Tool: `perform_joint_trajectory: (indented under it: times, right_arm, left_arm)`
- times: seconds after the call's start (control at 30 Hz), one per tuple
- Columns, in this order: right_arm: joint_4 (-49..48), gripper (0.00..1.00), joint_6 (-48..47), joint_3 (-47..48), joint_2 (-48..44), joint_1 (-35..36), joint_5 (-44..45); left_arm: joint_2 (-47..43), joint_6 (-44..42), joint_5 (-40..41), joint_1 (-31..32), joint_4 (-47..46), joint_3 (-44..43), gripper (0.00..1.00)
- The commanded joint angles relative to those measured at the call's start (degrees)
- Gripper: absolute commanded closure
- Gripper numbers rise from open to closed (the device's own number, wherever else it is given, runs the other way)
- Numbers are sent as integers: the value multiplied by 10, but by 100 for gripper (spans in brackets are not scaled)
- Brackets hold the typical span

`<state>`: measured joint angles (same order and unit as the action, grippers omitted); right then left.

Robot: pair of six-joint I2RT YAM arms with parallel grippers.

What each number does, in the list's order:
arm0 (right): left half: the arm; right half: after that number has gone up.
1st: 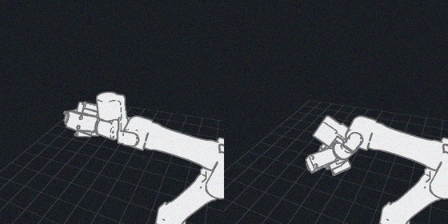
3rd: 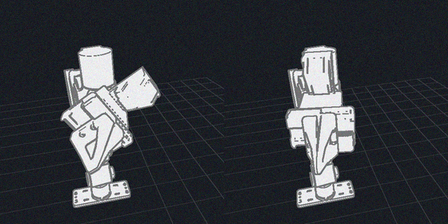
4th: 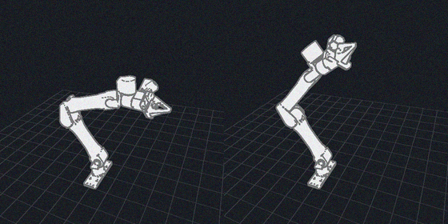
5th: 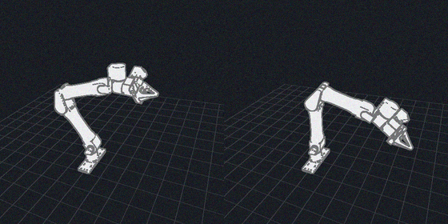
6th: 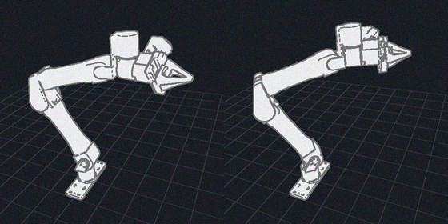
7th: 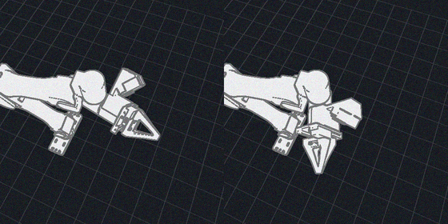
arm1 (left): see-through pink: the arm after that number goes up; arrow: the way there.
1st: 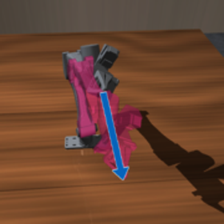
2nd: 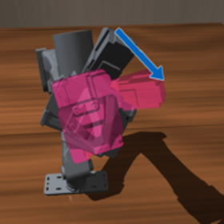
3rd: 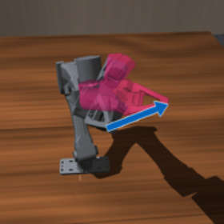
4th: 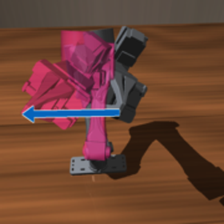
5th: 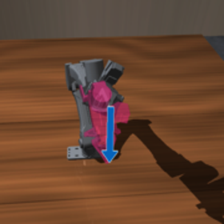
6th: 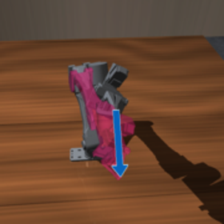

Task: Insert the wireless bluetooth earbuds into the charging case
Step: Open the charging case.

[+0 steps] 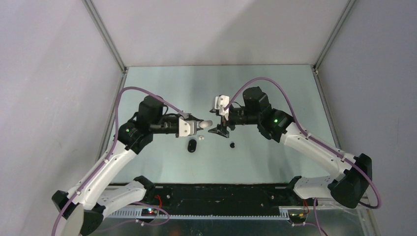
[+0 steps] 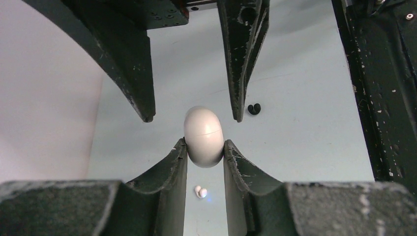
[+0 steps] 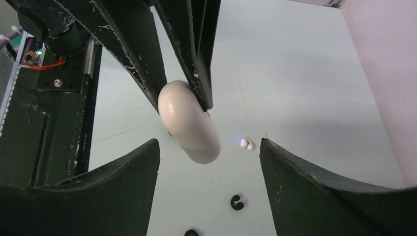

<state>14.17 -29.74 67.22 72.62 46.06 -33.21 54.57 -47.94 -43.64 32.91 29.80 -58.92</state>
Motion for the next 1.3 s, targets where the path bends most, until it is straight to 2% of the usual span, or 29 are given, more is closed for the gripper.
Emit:
perform_joint_trajectory:
  times: [0.0, 0.27, 0.43, 0.63, 0.8, 0.93, 1.1, 1.27]
  right_arm:
    - [-33, 23, -40, 26, 10, 3, -3]
    - [-37, 23, -83, 26, 19, 9, -6]
    - [-51, 23, -72, 26, 26, 10, 3]
    - [-51, 24, -54, 62, 32, -28, -3]
    - [-28, 24, -61, 85, 26, -55, -12]
    - [-9, 24, -62, 85, 21, -54, -22]
    - [11, 25, -52, 85, 15, -54, -26]
    - [25, 35, -58, 85, 16, -60, -33]
  left_arm:
    - [-16, -49, 6, 11, 3, 1, 100]
    - [-25, -84, 13, 18, 6, 9, 100]
    - [-30, -103, 20, 25, 7, 17, 100]
    - [-46, -160, 30, 33, 12, 41, 100]
    - [-42, -163, 35, 35, 16, 38, 100]
    - [-29, -135, 55, 35, 16, 25, 100]
    - [-15, -40, 65, 31, 15, 3, 100]
    - [-5, 13, 59, 25, 15, -10, 100]
